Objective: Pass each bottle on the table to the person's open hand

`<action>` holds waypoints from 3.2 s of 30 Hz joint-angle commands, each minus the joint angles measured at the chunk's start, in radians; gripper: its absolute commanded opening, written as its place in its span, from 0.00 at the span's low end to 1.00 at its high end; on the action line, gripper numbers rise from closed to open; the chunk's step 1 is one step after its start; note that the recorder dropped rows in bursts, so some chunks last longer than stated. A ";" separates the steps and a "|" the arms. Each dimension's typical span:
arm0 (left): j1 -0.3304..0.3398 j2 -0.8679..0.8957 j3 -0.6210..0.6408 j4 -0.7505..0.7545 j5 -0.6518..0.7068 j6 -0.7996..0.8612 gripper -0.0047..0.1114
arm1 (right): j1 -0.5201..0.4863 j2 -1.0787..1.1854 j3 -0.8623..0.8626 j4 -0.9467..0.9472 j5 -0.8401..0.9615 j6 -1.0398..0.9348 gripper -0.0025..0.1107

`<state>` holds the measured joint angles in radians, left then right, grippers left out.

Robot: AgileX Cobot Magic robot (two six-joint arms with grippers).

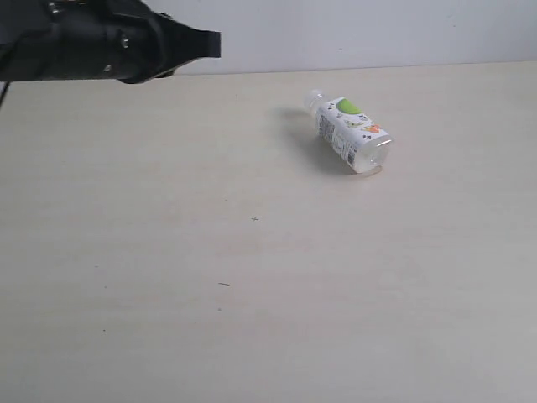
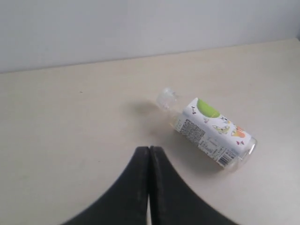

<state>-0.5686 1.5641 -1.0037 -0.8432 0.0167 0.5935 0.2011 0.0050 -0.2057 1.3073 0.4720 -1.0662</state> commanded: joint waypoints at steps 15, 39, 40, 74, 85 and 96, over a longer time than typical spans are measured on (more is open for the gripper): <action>0.002 -0.647 0.472 0.022 -0.067 0.058 0.04 | -0.003 -0.005 0.003 0.000 0.006 -0.003 0.02; 0.002 -0.768 0.611 0.022 0.011 0.058 0.04 | -0.003 -0.005 0.003 0.000 0.006 -0.003 0.02; 0.002 -0.768 0.611 0.022 0.011 0.058 0.04 | -0.003 -0.005 0.003 0.000 0.006 -0.003 0.02; 0.002 -0.768 0.611 0.022 0.011 0.058 0.04 | -0.003 0.298 -0.264 0.253 -0.442 -0.029 0.02; 0.002 -0.768 0.611 0.022 0.011 0.058 0.04 | -0.003 1.038 -0.634 -0.081 -0.163 0.020 0.02; 0.002 -0.768 0.611 0.022 0.011 0.058 0.04 | -0.003 1.463 -1.026 -1.254 0.171 0.853 0.02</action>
<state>-0.5686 0.8025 -0.3956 -0.8245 0.0283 0.6474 0.2011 1.4126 -1.1430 0.2704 0.5109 -0.4095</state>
